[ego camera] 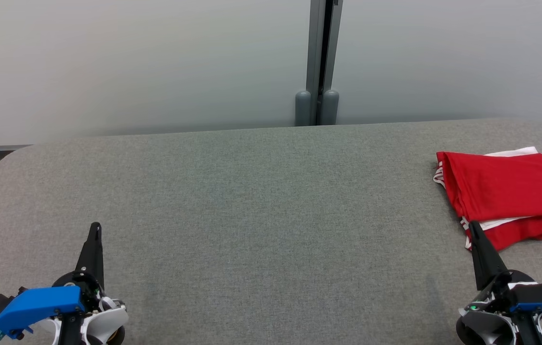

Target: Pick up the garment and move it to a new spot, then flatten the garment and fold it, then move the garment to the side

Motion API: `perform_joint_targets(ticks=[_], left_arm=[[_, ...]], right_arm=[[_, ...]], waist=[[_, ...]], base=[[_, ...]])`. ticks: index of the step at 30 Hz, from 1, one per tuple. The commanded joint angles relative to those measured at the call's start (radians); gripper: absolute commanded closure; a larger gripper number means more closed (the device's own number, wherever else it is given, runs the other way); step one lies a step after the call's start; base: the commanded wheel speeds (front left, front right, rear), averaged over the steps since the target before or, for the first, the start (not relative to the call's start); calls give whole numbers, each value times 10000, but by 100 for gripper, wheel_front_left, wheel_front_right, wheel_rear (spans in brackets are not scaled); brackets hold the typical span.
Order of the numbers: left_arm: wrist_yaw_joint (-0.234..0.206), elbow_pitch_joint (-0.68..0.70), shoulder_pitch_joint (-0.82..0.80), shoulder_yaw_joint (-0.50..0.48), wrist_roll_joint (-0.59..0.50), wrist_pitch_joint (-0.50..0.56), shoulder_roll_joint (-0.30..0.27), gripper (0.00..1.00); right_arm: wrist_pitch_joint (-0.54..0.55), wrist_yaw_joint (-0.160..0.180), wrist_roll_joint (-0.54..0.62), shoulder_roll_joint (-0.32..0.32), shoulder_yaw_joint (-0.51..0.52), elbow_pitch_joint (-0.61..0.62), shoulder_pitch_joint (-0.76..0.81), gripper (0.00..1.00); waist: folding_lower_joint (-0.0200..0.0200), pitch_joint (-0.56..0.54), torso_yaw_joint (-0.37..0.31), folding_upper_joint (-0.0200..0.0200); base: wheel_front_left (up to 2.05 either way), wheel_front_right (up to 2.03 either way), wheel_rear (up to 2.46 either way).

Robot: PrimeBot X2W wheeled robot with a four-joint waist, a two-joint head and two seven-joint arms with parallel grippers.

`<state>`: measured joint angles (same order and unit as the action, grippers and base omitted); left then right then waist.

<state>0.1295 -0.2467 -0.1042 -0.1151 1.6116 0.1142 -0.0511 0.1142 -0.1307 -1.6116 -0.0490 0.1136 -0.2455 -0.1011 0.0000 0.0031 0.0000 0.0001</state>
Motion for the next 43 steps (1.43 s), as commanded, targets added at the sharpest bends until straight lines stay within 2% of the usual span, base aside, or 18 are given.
perform_joint_targets(ticks=[1,43], left_arm=[[42,37,-99,-21,22,36,20,100],[41,41,-98,-17,25,33,21,100]], right_arm=[[32,0,-26,-23,27,31,-136,100],[30,0,-28,-23,25,32,-135,100]], waist=[[0,0,0,-1],[0,0,0,-1]], base=[[0,0,0],[0,0,0]])
